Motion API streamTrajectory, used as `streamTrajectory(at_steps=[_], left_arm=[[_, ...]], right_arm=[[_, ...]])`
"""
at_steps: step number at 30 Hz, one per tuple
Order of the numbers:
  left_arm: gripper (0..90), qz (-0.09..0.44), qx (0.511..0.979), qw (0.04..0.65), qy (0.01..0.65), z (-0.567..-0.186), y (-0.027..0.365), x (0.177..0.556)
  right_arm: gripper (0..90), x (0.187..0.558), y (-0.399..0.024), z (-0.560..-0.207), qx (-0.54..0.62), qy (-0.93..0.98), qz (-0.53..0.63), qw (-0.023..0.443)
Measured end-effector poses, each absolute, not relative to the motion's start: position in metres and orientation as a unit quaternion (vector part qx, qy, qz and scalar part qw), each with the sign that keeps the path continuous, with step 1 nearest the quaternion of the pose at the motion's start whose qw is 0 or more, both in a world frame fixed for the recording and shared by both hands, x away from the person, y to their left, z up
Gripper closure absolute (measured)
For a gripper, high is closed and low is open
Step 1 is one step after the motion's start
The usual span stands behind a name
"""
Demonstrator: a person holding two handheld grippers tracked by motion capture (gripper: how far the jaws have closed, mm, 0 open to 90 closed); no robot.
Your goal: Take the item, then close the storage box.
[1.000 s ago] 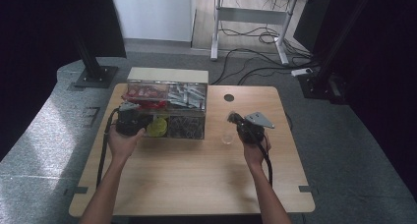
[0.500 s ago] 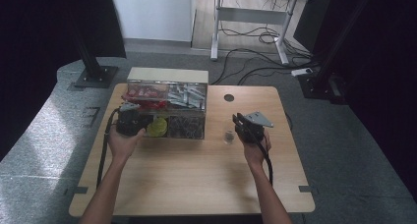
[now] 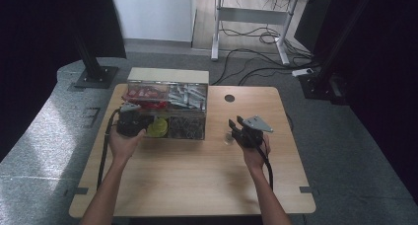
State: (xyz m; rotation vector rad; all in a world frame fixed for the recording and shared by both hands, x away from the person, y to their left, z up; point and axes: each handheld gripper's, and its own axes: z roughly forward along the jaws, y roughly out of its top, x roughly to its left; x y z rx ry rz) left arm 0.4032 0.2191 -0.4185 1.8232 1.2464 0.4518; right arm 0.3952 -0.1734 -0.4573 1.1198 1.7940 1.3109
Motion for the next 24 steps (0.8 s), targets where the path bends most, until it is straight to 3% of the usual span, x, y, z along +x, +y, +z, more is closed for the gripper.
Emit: streamTrajectory(at_steps=[24], left_arm=[[89.8,0.181,0.731,0.429,0.499,-0.4194,0.2185,0.4019]], right_arm=[[53.2,0.3862,-0.1704,-0.4623,0.423,0.69,0.502,0.305]])
